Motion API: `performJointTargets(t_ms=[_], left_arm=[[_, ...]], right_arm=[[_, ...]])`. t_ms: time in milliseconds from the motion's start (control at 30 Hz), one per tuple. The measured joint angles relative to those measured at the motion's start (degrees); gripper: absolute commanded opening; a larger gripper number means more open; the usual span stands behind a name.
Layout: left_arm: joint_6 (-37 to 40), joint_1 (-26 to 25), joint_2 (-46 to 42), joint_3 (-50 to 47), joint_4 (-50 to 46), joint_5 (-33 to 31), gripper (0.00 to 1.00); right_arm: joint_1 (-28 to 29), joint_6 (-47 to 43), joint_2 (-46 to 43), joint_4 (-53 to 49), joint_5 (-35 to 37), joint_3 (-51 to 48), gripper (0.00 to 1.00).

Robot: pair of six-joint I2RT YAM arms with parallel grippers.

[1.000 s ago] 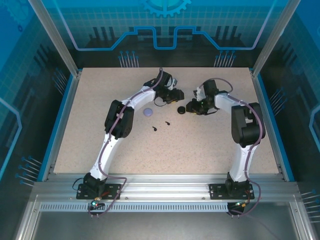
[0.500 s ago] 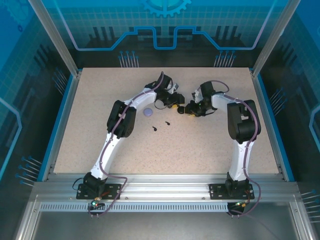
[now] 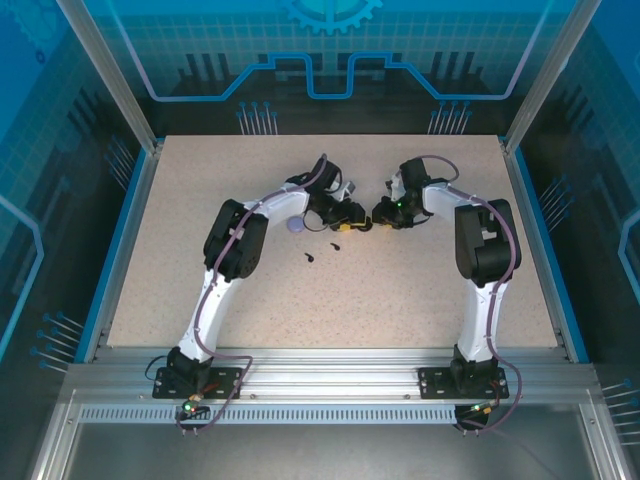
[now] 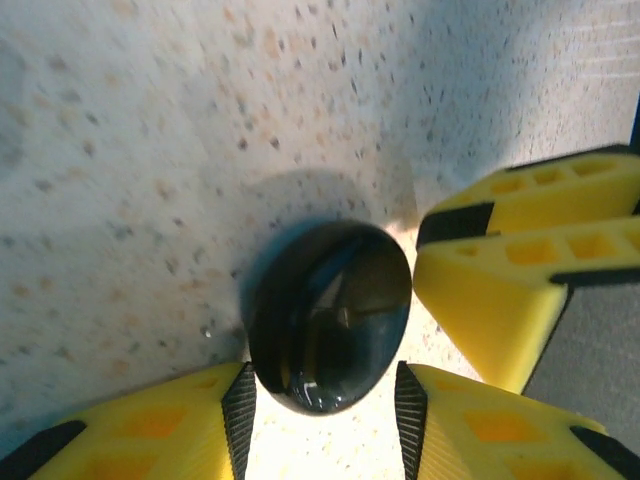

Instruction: Insert the wireless bluetooth earbuds into the charging case

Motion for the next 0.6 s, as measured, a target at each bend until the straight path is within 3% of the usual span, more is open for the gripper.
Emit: performJointTargets(t_ms=[333, 600], left_arm=[[-0.2, 0.0, -3.9, -3.4, -0.7, 0.2, 0.48], [-1.1, 3.8, -4.5, -3.2, -0.1, 0.2, 0.50]], right_arm=[[0.0, -0.2, -1.5, -1.0, 2.0, -0.8, 0.30], [0.0, 0.1, -4.5, 1.2, -2.6, -2.9, 0.37]])
